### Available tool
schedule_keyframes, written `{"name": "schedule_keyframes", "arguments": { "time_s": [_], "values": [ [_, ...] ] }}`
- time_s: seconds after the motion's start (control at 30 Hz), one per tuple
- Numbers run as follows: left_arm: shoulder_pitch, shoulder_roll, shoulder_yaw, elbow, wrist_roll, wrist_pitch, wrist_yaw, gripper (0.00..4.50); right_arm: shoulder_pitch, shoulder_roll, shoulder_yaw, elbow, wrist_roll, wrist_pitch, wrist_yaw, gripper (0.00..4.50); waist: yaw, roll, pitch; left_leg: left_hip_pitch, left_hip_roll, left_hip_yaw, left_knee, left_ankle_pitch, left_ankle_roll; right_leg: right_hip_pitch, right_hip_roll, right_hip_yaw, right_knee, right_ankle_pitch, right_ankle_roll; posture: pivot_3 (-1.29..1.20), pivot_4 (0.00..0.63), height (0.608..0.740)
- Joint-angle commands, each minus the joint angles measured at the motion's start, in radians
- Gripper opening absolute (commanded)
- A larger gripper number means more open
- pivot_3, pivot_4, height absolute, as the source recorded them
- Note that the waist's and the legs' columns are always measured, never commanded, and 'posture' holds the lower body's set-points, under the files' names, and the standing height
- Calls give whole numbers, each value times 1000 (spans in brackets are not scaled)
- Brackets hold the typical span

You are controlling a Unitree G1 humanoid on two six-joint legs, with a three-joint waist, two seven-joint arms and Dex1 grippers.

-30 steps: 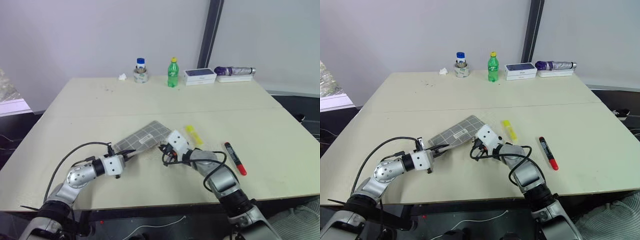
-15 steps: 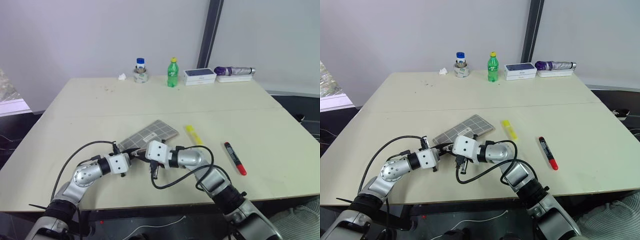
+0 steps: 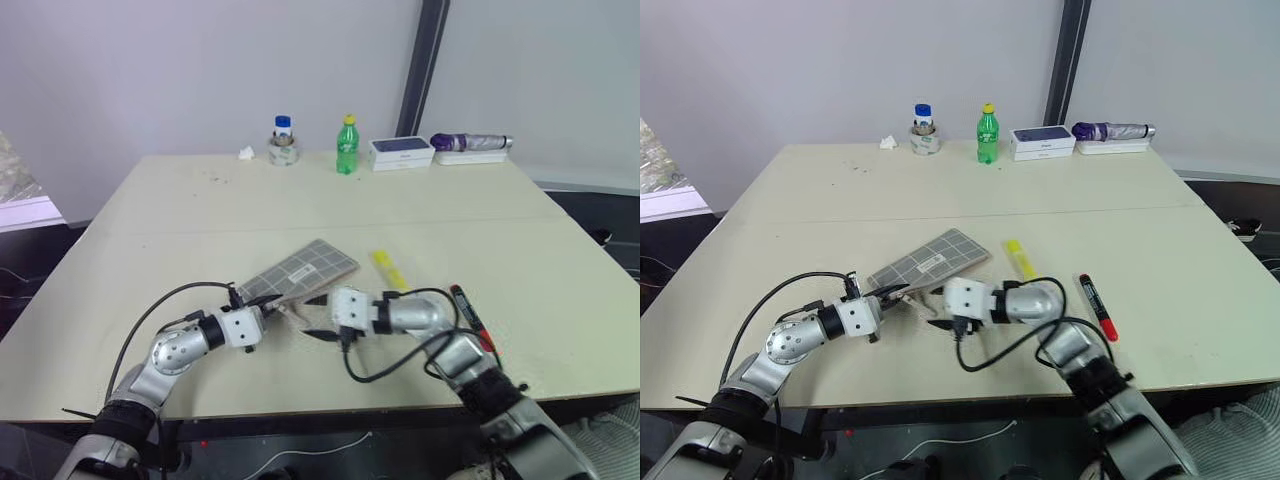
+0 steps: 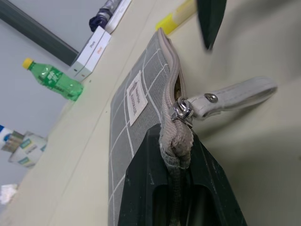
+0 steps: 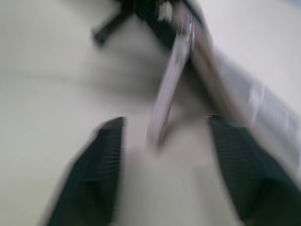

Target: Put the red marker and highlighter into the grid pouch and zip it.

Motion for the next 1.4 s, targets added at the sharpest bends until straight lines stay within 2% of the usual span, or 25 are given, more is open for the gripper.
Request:
{"name": "schedule_keyframes", "arguments": {
  "time_s": [0.03,0.17,0.33,0.47,0.77,0.87,1.03,1.07,1.17,1.3,1.4],
  "values": [
    [6,26,32,-30,19,-23,45,0,62,-36,-133,-135,81,47,-42,4488,0,0,0,0,0,0,0,0,0,0,0,0,0,0,0,0,150,740],
    [12,39,39,-26,0,-28,55,0,160,-18,-296,-266,165,188,-173,4488,-2,0,0,0,0,0,0,0,0,0,0,0,0,0,0,0,150,740],
    [5,44,32,-6,0,-40,59,0,242,48,-352,-364,108,332,-387,4488,1,0,0,0,0,0,0,0,0,1,0,0,0,0,0,0,150,740],
    [-10,41,26,5,2,-40,56,0,180,146,-403,-332,107,531,-569,4488,1,0,0,0,0,0,0,0,0,0,0,0,0,0,0,0,150,740],
    [-48,63,20,53,5,-67,43,0,21,184,-364,-148,125,810,-616,4488,3,0,0,0,0,0,0,0,0,0,0,0,0,0,0,0,150,740],
    [-35,63,22,34,4,-61,48,0,8,174,-369,-107,122,837,-626,3567,3,0,0,0,0,0,0,0,0,0,0,0,0,0,0,0,150,740],
    [-11,63,32,4,-6,-46,54,0,17,164,-387,-142,159,813,-597,1013,6,0,0,0,0,0,0,0,0,0,0,0,0,0,0,0,150,740],
    [-5,61,36,-1,-15,-40,53,0,20,161,-386,-178,189,783,-555,865,8,0,0,0,0,0,0,0,0,0,0,0,0,0,0,0,150,740],
    [4,59,42,-16,-32,-26,50,0,43,123,-361,-256,241,683,-425,874,9,0,0,0,0,0,0,0,0,0,0,0,0,0,0,0,150,740],
    [-15,61,47,-1,-33,-23,53,0,129,-15,-327,-285,243,485,-222,874,17,0,0,0,0,0,0,0,0,1,0,0,-1,0,0,0,150,740],
    [-28,59,45,13,-35,-30,49,0,148,-53,-289,-271,220,423,-186,874,16,-1,0,0,0,0,1,0,1,2,0,0,-1,0,0,0,150,740]
  ]
}}
